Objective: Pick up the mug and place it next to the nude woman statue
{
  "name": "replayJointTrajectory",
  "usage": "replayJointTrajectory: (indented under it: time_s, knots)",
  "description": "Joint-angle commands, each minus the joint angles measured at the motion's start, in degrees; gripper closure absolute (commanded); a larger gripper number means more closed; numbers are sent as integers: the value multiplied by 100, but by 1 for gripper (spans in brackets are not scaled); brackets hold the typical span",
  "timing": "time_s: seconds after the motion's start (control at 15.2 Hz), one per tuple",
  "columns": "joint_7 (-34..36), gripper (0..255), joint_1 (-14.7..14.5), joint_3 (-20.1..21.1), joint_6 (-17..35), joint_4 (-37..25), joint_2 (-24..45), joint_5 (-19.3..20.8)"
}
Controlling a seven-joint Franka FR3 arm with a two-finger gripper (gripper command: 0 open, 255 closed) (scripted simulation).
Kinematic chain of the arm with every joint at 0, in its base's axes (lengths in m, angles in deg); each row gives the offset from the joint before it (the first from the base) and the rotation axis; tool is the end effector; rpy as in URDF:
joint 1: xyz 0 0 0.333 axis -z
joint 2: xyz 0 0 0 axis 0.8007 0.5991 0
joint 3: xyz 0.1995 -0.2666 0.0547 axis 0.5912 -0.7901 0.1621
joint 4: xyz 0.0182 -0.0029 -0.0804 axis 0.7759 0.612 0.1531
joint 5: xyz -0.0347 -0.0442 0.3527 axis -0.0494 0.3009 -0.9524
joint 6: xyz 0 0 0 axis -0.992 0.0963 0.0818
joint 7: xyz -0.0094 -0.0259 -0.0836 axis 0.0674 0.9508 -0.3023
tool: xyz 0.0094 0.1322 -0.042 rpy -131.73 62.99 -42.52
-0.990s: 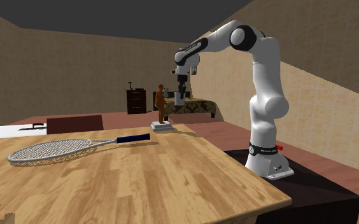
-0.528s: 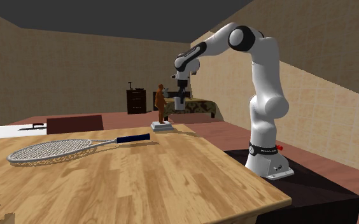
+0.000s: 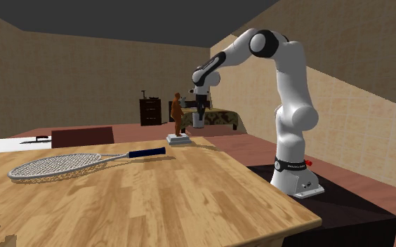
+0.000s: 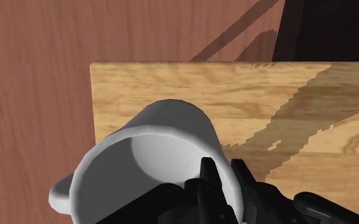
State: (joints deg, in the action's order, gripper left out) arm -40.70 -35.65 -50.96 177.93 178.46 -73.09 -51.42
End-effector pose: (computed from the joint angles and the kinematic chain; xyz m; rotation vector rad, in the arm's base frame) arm 0.2971 -0.4703 0.4305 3.0782 0.1171 0.0427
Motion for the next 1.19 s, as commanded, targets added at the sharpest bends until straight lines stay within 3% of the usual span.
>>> replayJointTrajectory:
  time_s: [0.0,0.92,1.12]
  knots:
    - [-75,255,33,13,138,48,119,-104]
    - [-485,255,221,213,1061,503,760,-720]
    - [-485,255,222,213,1061,503,760,-719]
